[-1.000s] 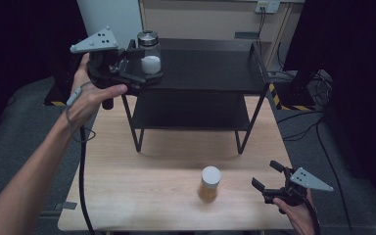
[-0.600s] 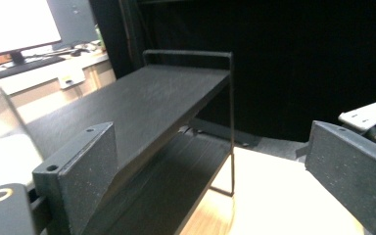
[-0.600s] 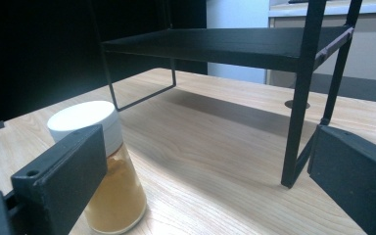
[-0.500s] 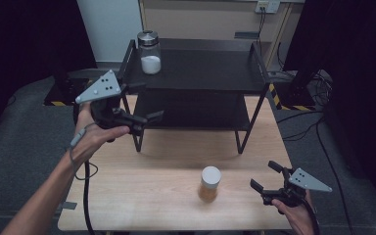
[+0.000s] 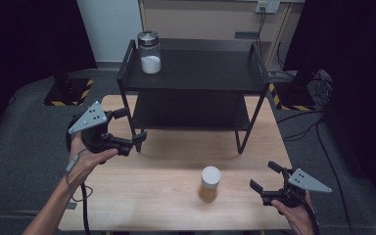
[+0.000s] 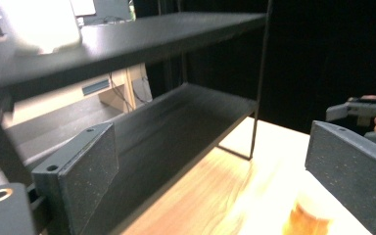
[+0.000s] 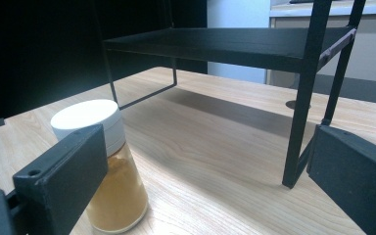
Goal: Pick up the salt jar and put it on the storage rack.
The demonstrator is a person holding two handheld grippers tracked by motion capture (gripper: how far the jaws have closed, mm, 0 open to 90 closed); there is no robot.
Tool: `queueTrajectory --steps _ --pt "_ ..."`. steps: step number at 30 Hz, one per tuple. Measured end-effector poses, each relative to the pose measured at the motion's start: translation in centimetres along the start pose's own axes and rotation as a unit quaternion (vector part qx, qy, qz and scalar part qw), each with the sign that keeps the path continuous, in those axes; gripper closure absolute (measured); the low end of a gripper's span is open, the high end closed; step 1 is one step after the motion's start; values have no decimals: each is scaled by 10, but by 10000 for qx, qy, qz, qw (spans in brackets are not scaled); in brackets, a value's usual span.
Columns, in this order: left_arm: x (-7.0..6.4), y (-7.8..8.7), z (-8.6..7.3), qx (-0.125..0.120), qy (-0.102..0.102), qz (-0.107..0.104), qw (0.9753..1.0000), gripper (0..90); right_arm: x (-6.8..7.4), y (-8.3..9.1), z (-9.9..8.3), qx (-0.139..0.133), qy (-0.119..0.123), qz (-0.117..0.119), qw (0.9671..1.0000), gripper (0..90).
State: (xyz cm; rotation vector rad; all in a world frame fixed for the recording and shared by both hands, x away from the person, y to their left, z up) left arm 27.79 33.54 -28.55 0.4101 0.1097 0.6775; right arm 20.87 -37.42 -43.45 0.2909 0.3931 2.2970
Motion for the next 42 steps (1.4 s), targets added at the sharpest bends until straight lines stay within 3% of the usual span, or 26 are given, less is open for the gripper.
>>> queueTrajectory --steps 9,17,21,30,42 --pt "-5 1 -56 -5 275 248 9993 46 0 0 0 19 -19 -27 10000 19" --pt "-11 -3 -84 189 248 409 9987 46 0 0 -1 27 -41 -61 10000 19" --pt "-18 -7 -92 312 199 456 9983 46 0 0 -1 31 -37 -58 10000 19" --pt "-23 -14 -111 321 375 442 9978 50 -1 0 -1 34 -37 -65 10000 20" --pt "-23 -13 -119 364 305 361 9982 50 -1 1 -1 42 -4 -91 9999 21"
Point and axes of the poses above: each handheld gripper's, and its own axes: y roughly backward along the jaws, z roughly out of its top, x roughly to its left, the point moved 1 cm from there along -y, roughly forward along the jaws, and after that the axes turned 12 degrees about x, right-handed, at the moved point
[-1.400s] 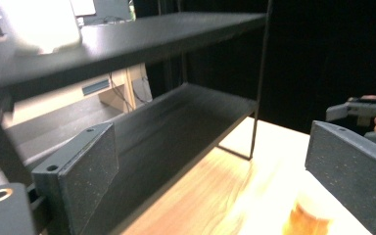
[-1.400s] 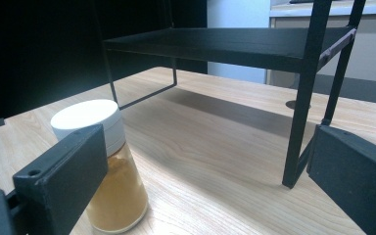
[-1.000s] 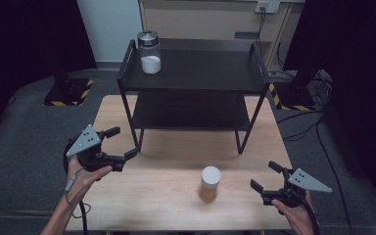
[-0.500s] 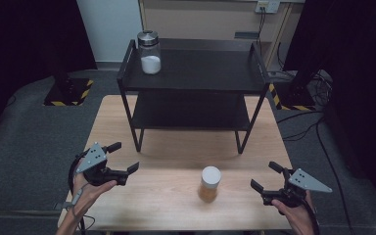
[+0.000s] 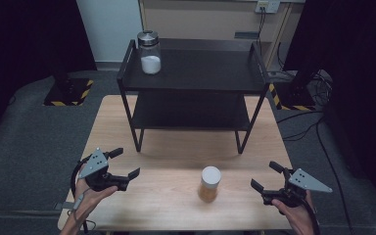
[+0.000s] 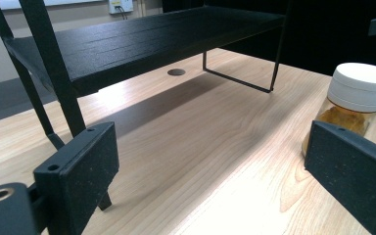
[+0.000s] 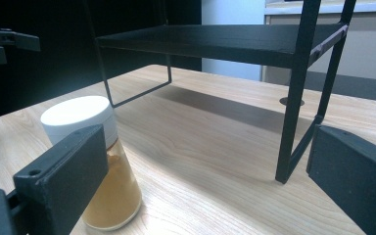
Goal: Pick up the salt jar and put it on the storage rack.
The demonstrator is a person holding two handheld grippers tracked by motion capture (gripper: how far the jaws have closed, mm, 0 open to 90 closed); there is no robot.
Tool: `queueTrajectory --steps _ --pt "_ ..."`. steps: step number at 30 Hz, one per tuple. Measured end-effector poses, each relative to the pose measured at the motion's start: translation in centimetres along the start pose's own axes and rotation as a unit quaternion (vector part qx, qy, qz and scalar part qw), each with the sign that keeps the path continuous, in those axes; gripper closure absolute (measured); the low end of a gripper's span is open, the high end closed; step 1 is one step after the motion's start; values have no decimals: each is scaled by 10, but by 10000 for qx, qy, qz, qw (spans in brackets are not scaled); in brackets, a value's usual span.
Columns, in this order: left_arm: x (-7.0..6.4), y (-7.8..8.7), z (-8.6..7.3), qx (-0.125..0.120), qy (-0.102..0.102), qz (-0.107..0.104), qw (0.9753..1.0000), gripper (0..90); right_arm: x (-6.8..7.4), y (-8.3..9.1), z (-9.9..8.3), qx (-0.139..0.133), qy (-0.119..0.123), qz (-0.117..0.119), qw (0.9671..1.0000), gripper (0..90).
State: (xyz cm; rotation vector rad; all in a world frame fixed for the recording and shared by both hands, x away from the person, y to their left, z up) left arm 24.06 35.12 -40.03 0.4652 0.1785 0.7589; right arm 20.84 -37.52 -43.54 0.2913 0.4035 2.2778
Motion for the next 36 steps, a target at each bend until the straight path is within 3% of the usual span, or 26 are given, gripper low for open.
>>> queueTrajectory --steps 13,16,24,36 --pt "7 10 -15 -278 390 316 9984 44 0 0 0 2 -20 -30 10000 21" --pt "10 12 -20 -428 508 244 9975 37 0 1 0 -2 -37 -43 10000 20" --pt "7 13 -17 -302 265 351 9986 35 1 2 0 -16 -31 -69 10000 20" --pt "8 12 -19 -371 116 207 9990 32 1 1 0 4 -21 -69 10000 20"
Point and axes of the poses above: each handheld gripper's, and its own axes: y roughly backward along the jaws, z roughly out of its top, x roughly to its left, the point moved 1 cm from there along -y, roughly forward along the jaws, and after that the axes turned 12 degrees about x, right-handed, at the moved point
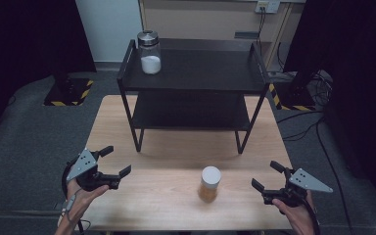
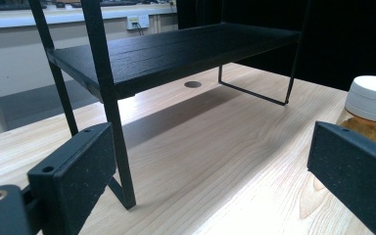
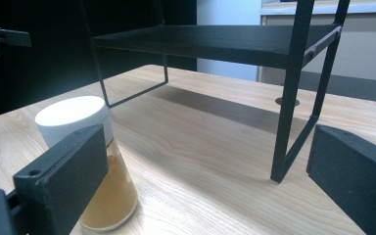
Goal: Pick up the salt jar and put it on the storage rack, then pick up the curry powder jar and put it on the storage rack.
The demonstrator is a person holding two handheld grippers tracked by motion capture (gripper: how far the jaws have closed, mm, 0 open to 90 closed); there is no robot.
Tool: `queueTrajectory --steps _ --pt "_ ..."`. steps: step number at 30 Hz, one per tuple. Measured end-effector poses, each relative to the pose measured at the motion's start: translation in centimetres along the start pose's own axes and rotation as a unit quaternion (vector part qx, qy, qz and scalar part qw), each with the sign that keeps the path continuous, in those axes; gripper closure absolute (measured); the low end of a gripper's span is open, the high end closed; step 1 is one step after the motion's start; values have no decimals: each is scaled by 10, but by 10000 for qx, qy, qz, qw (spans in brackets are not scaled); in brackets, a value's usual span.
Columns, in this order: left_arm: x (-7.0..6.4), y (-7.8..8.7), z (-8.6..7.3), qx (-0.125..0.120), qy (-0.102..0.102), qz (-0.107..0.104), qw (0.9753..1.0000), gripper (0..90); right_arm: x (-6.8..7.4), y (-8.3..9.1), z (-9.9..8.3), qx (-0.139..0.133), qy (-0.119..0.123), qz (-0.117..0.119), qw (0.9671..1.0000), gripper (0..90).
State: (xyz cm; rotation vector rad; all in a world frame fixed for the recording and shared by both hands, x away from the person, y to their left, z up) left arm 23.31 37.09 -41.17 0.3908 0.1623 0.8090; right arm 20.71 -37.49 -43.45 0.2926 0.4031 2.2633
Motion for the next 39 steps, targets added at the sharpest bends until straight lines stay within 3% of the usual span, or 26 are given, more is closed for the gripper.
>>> queueTrajectory --steps 14,24,34,39 --pt "-1 1 -2 -44 -66 -61 9999 31 1 0 0 -8 -20 -4 10000 20" --pt "4 5 -7 -167 129 -49 9998 30 -2 0 1 -3 37 57 10000 13" --pt "5 7 -8 -156 141 7 9998 26 -6 0 6 -27 75 272 9996 8" --pt "6 7 -8 -103 144 -29 9998 24 -8 4 19 -84 218 377 9990 10"
Point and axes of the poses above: each handheld gripper's, and its own axes: y roughly backward along the jaws, z roughly out of its top, x roughly to its left, the point moved 1 cm from there along -y, roughly forward along the jaws, and after that the axes turned 12 degrees about x, right-handed, at the moved point
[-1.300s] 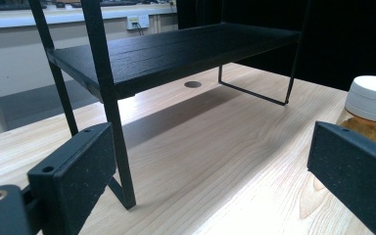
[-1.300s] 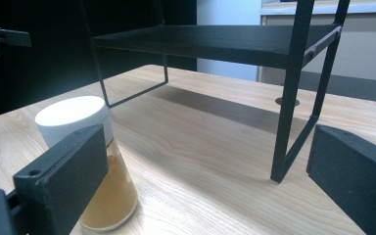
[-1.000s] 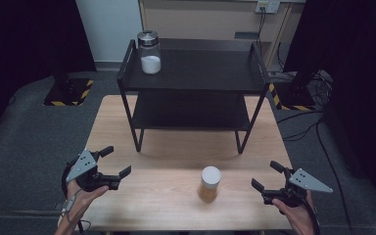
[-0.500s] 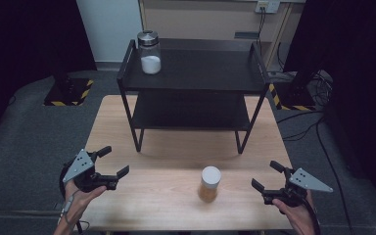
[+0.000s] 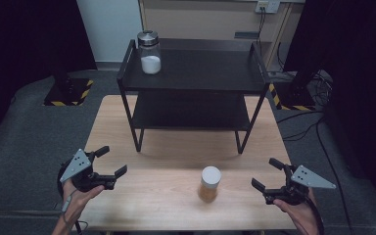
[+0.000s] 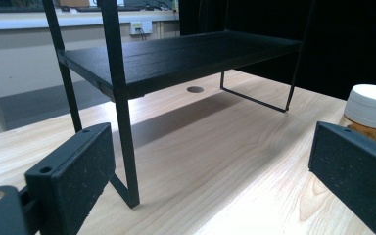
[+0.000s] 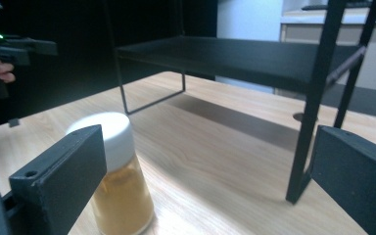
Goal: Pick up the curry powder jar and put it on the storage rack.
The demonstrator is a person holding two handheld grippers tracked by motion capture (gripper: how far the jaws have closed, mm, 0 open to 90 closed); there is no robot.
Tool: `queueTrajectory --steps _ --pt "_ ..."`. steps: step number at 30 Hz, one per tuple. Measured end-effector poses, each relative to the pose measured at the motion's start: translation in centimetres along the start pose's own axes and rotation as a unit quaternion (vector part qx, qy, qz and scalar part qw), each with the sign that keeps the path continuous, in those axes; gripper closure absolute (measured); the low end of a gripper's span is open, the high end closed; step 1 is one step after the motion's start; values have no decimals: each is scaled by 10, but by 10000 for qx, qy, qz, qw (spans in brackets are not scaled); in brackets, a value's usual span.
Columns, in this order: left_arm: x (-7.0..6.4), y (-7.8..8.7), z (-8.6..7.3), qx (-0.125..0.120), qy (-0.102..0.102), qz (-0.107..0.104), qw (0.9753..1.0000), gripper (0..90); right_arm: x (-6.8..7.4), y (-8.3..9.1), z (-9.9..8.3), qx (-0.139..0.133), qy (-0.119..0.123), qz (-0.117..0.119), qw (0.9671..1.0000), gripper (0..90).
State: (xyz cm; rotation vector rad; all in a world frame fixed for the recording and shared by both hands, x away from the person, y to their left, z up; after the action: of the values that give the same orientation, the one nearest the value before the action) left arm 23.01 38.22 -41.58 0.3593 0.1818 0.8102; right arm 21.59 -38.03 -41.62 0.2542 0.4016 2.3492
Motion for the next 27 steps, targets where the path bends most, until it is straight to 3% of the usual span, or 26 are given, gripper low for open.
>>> queueTrajectory --steps 8,14,27 --pt "4 -1 2 84 27 -130 9999 24 -9 13 29 138 285 331 9990 9" --pt "4 -2 3 129 4 -159 9998 24 -12 27 53 266 527 412 9974 10" --pt "5 -3 3 132 11 -184 9997 22 -17 35 89 483 649 613 9948 12"
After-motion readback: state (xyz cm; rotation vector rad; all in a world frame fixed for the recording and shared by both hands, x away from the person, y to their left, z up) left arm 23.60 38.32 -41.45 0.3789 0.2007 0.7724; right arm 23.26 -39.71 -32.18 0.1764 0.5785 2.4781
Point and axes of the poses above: each handheld gripper's, and its own axes: y roughly backward along the jaws, z roughly out of its top, x roughly to its left, the point moved 1 cm from there along -y, roughly forward along the jaws, and after that the axes turned 12 degrees about x, right-handed, at the moved point
